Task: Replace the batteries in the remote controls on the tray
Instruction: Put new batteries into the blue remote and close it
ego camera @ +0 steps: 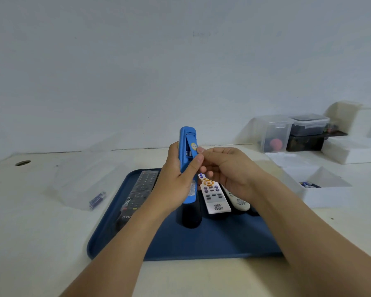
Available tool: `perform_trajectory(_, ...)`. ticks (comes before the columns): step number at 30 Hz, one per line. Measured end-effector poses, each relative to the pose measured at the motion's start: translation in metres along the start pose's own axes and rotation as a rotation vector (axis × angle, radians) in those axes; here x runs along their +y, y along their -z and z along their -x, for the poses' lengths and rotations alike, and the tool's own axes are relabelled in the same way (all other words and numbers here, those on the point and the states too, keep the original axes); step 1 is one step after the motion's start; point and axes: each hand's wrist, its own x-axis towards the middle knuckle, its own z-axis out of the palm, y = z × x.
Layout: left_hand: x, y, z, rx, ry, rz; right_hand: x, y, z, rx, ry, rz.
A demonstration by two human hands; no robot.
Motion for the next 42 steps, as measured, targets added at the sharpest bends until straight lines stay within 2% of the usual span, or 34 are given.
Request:
perform_trajectory(9, -0.008, 0.003, -0.003, -0.007, -0.023, -0.013, 0.005, -0.007, 0.0, 0.084, 0.135, 0.027)
perform_trajectory(15, -0.009, 0.007, -0.002, -0.021, -0.082, -0.122, 0.002, -0.002, -0.001, 0.063, 0.032, -0.033)
perform_trajectory(20, -0.005, 0.01, 0.0, -0.061, -0.028, -0.167, -0.001, 0.009, -0.001, 0.071, -0.004, 0.227)
perform_trajectory(23, 0.003, 0.012, 0.0, -0.049, 0.064, -0.054, 0.001, 0.009, -0.002, 0.112, 0.078, 0.234)
perform_trajectory(25, 0.01, 0.015, 0.0, -0.103, 0.131, 0.008, 0.002, 0.007, -0.003, 0.086, 0.167, 0.194)
perform_trajectory(27, 0.015, 0.019, -0.001, -0.19, 0.128, 0.0, 0.002, 0.002, -0.001, 0.05, 0.293, 0.188)
perform_trajectory(28, 0.014, 0.024, -0.002, -0.179, 0.091, -0.017, 0.002, -0.003, 0.001, 0.056, 0.36, 0.197)
perform_trajectory(29, 0.013, 0.031, -0.005, -0.102, 0.039, -0.059, 0.002, -0.008, 0.003, 0.081, 0.424, 0.215)
perform_trajectory(31, 0.007, 0.051, -0.013, 0.2, -0.008, -0.244, 0.004, -0.016, 0.008, 0.129, 0.539, 0.335)
perform_trajectory(32, 0.004, 0.062, -0.014, 0.336, 0.01, -0.389, 0.007, -0.019, 0.009, 0.137, 0.589, 0.46)
perform_trajectory(33, 0.002, 0.072, -0.014, 0.399, 0.069, -0.576, 0.011, -0.022, 0.009, 0.125, 0.623, 0.615)
perform_trajectory(34, -0.003, 0.079, -0.01, 0.384, 0.172, -0.775, 0.017, -0.025, 0.009, 0.094, 0.634, 0.778)
perform_trajectory(36, -0.009, 0.081, 0.0, 0.199, 0.406, -1.058, 0.026, -0.029, 0.009, 0.027, 0.642, 1.044)
perform_trajectory(37, -0.01, 0.079, 0.004, 0.101, 0.499, -1.114, 0.028, -0.03, 0.009, -0.008, 0.641, 1.147)
perform_trajectory(39, -0.01, 0.076, 0.01, -0.016, 0.58, -1.171, 0.033, -0.031, 0.008, -0.095, 0.641, 1.301)
perform_trajectory(42, -0.008, 0.083, 0.008, -0.01, 0.599, -1.205, 0.043, -0.03, 0.002, -0.228, 0.552, 1.44)
